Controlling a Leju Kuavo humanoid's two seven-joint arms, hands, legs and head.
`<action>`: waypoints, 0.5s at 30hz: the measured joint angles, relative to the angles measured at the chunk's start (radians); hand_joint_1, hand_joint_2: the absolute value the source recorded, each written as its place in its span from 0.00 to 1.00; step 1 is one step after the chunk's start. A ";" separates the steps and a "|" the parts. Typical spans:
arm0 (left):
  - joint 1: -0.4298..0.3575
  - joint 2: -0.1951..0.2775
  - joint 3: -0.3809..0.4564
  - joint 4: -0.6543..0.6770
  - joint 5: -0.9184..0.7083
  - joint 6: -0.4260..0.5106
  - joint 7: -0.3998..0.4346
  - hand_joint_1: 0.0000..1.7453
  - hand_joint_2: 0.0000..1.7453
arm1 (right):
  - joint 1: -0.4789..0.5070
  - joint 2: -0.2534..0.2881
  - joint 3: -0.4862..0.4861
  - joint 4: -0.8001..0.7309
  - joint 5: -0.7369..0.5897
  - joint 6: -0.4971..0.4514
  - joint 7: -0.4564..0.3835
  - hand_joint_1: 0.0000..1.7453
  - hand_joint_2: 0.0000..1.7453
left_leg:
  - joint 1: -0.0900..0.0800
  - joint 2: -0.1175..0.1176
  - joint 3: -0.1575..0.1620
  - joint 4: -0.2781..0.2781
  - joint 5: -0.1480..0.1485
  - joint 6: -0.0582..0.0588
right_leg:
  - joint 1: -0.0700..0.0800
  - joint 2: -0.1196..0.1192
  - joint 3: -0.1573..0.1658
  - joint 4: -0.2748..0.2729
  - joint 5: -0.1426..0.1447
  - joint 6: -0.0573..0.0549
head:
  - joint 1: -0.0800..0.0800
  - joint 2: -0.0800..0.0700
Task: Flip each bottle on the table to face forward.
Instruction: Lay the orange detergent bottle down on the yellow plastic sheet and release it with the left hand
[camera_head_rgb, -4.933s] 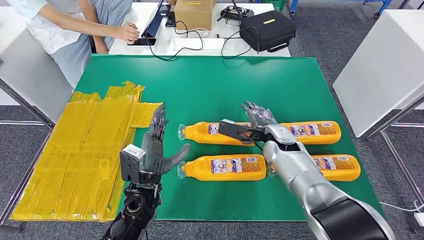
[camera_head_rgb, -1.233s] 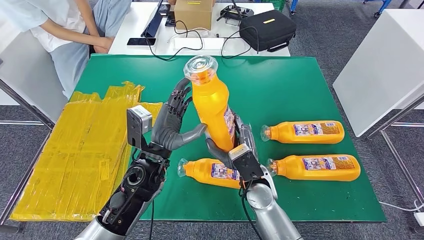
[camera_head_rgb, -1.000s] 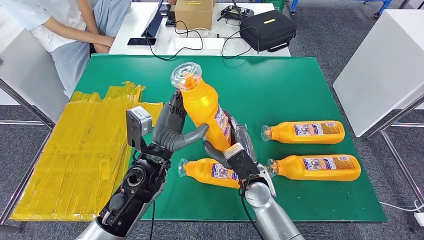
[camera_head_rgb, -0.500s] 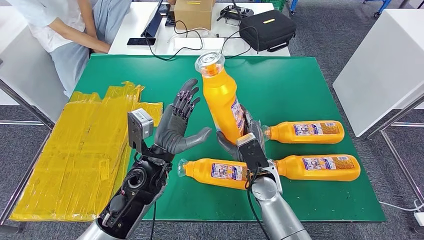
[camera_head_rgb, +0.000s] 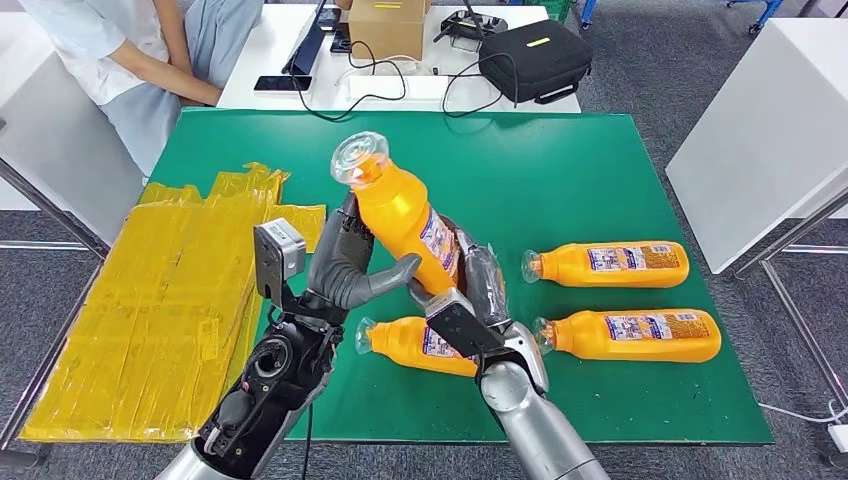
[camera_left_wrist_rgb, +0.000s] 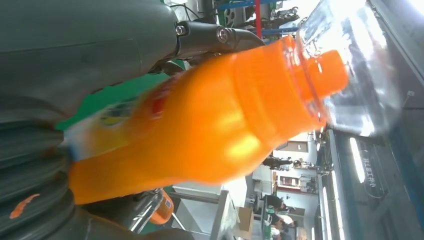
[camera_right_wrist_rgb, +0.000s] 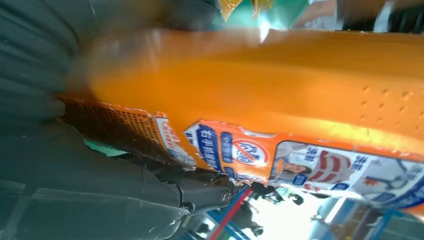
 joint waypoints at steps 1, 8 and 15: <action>0.000 0.000 0.004 0.000 0.007 0.001 -0.001 0.00 1.00 | 0.000 0.000 0.013 0.000 0.019 -0.008 -0.004 1.00 1.00 | 0.000 0.000 0.000 0.000 0.000 0.000 | 0.000 0.000 0.000 0.000 0.000 0.000 | 0.000 0.000; -0.001 0.002 0.037 0.006 0.044 -0.008 -0.009 0.00 1.00 | 0.009 -0.002 0.074 -0.013 0.070 -0.036 -0.020 1.00 1.00 | 0.000 0.000 0.000 0.000 0.000 0.000 | 0.000 0.000 0.000 0.000 0.000 0.000 | 0.000 0.000; 0.000 0.003 0.047 0.010 0.056 -0.012 -0.012 0.00 1.00 | 0.015 -0.006 0.084 -0.028 0.064 -0.031 -0.024 1.00 1.00 | 0.000 0.000 0.000 0.000 0.000 0.000 | 0.000 0.000 0.000 0.000 0.000 0.000 | 0.000 0.000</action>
